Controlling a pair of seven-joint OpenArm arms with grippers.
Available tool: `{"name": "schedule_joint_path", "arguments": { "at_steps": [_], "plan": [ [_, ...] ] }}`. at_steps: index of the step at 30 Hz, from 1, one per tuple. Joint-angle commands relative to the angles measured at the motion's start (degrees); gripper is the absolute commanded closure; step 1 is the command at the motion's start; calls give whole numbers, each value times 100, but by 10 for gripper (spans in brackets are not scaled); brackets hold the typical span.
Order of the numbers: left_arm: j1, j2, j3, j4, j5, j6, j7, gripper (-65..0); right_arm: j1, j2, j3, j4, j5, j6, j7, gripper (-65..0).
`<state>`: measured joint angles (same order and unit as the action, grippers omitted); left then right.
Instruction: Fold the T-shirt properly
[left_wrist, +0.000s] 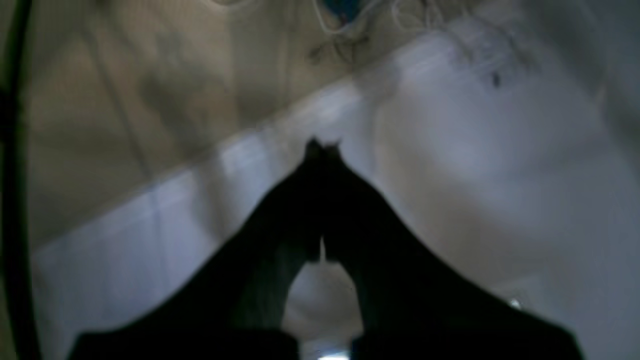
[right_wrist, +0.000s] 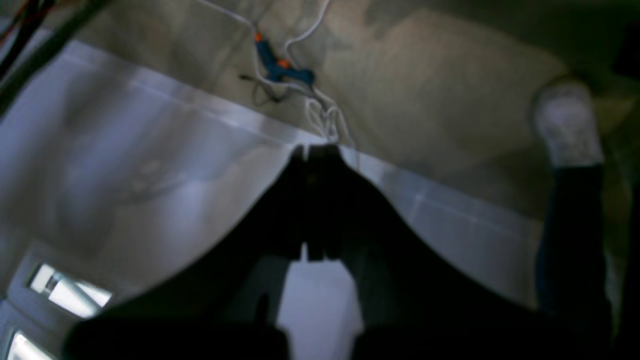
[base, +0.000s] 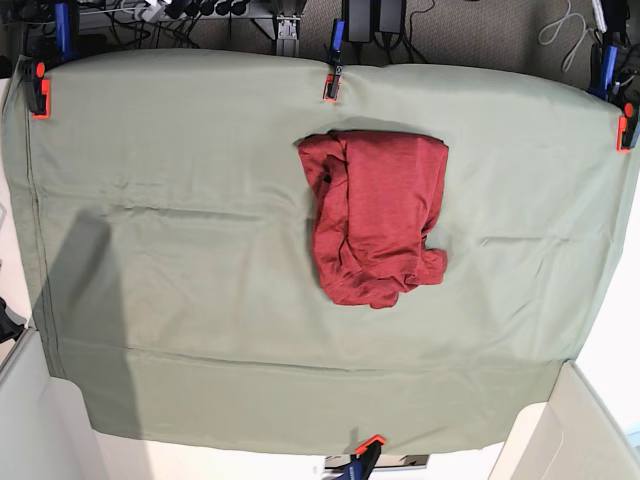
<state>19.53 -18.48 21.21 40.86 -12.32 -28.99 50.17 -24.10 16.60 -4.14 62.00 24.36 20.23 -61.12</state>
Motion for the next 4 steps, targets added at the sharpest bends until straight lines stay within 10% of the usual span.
{"name": "schedule_joint_path", "arguments": {
  "at_steps": [1,4],
  "plan": [
    [-83,33,81,-144,-7,-55,57,0,122,-24,0,-175,0,-9,-61,0],
    [-452,240,214,-435,-7,-59,63,0,542,-192,4,-684,0,-4,-63,0]
  ]
}}
